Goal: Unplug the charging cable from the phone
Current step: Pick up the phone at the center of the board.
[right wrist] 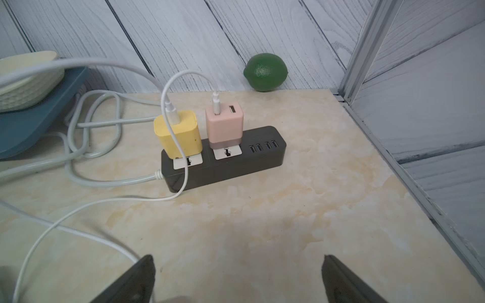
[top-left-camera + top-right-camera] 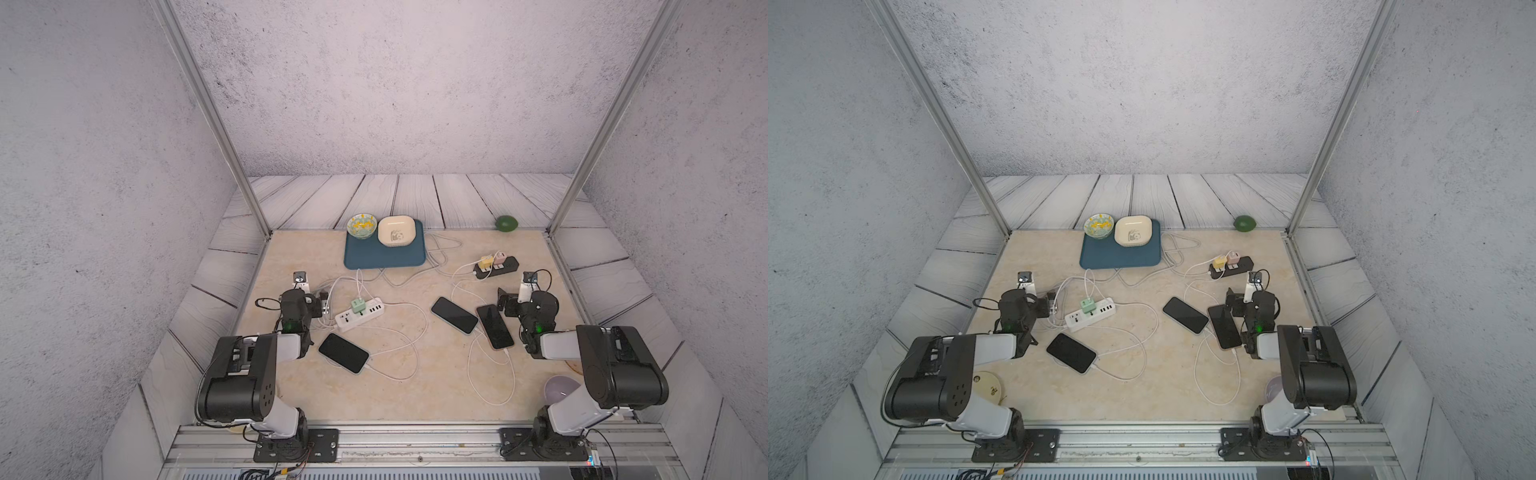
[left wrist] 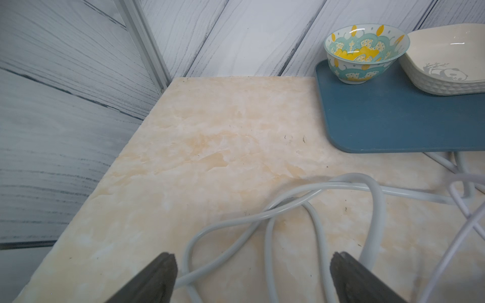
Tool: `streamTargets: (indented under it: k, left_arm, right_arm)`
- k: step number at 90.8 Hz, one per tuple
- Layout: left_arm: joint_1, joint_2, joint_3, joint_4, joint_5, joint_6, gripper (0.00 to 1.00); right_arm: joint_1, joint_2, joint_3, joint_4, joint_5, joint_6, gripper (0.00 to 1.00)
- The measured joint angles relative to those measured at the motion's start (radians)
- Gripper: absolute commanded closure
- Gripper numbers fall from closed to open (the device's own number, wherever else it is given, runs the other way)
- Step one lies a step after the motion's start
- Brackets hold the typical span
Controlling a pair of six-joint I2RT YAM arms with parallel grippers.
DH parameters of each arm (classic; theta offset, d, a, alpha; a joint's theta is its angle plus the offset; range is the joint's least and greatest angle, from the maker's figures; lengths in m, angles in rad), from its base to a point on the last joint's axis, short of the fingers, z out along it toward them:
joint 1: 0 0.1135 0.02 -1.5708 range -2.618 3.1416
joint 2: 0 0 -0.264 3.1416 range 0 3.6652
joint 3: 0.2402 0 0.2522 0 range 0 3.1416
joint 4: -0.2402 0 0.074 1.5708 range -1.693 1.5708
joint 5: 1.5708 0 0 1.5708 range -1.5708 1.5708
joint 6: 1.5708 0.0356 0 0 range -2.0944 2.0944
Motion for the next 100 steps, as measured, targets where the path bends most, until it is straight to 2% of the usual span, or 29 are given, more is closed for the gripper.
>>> streamTargets:
  k: [60, 84, 100]
  left_arm:
    - [0.0, 0.0, 0.0, -0.001, -0.001, 0.0, 0.02]
    - [0.0, -0.021, 0.013, -0.04, -0.007, 0.0, 0.02]
    - [0.002, -0.027, 0.064, -0.131, 0.016, 0.004, 0.02]
  right_arm:
    - [0.0, -0.003, 0.002, -0.012, -0.008, -0.004, 0.01]
    - [0.032, -0.142, 0.093, -0.277, -0.025, -0.024, 0.01]
    - [0.039, -0.216, 0.217, -0.548, -0.035, -0.006, 0.01]
